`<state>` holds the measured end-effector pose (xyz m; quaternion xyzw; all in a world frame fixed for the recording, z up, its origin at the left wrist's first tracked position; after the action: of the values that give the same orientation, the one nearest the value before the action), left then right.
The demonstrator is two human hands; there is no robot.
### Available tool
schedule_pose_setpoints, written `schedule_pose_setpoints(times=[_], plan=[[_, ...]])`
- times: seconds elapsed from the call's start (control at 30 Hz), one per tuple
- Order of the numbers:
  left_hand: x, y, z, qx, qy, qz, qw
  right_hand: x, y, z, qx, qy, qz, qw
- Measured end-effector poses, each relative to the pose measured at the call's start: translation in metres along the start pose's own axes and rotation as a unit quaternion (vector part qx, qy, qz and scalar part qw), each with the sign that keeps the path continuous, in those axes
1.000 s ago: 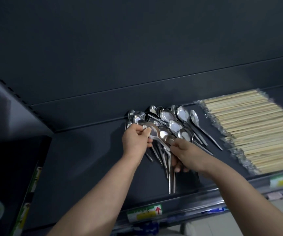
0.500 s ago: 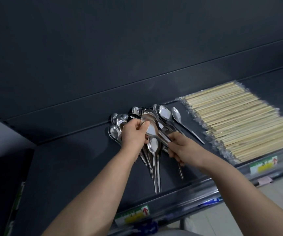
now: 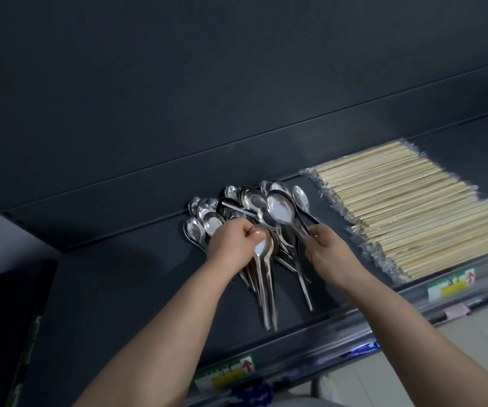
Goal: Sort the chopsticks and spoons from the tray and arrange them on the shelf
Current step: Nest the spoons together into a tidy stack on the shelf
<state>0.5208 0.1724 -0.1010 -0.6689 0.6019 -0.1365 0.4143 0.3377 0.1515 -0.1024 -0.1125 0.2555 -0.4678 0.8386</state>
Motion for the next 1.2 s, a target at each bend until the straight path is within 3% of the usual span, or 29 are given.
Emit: schedule_pose_setpoints(times=[0.1, 0.17, 0.37, 0.5, 0.7, 0.83, 0.97, 1.07, 1.2], plan=[[0.000, -0.012, 0.007, -0.228, 0.009, -0.023, 0.973, 0.003, 0.006, 0.007, 0.061, -0.005, 0.025, 0.998], [-0.002, -0.021, 0.010, -0.309, 0.005, -0.058, 0.949, 0.004, 0.016, 0.017, 0.134, -0.009, 0.067, 0.989], [-0.013, -0.035, 0.033, -0.329, 0.007, -0.205, 0.922, -0.004, 0.056, 0.047, 0.237, -0.013, 0.209, 0.949], [-0.021, -0.036, 0.049, -0.298, 0.015, -0.241, 0.924, -0.002, 0.068, 0.051, 0.177, -0.012, 0.211, 0.961], [-0.026, -0.038, 0.064, -0.375, 0.014, -0.181, 0.909, 0.001, 0.076, 0.052, -0.016, -0.038, 0.239, 0.970], [-0.040, -0.048, 0.091, -0.356, -0.020, -0.120, 0.926, 0.010, 0.089, 0.064, -0.212, -0.047, 0.257, 0.942], [-0.063, -0.071, 0.136, -0.371, -0.066, -0.161, 0.912, 0.014, 0.125, 0.094, -0.364, -0.069, 0.235, 0.899], [-0.077, -0.090, 0.165, -0.388, -0.064, -0.158, 0.906, 0.023, 0.164, 0.114, -0.399, -0.093, 0.229, 0.883], [-0.088, -0.113, 0.205, -0.304, -0.103, -0.154, 0.935, 0.038, 0.205, 0.132, -0.454, -0.113, 0.210, 0.859]])
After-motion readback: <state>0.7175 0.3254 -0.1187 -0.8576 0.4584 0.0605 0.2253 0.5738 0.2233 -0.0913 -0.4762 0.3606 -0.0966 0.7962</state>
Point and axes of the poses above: each hand's wrist, its own x-axis towards the middle knuckle, its own y-axis out of the palm, z = x × y, the point moved 3 cm from there along x, towards the middle knuckle, and after that the axes turned 13 degrees about z, right-handed, at the moved point
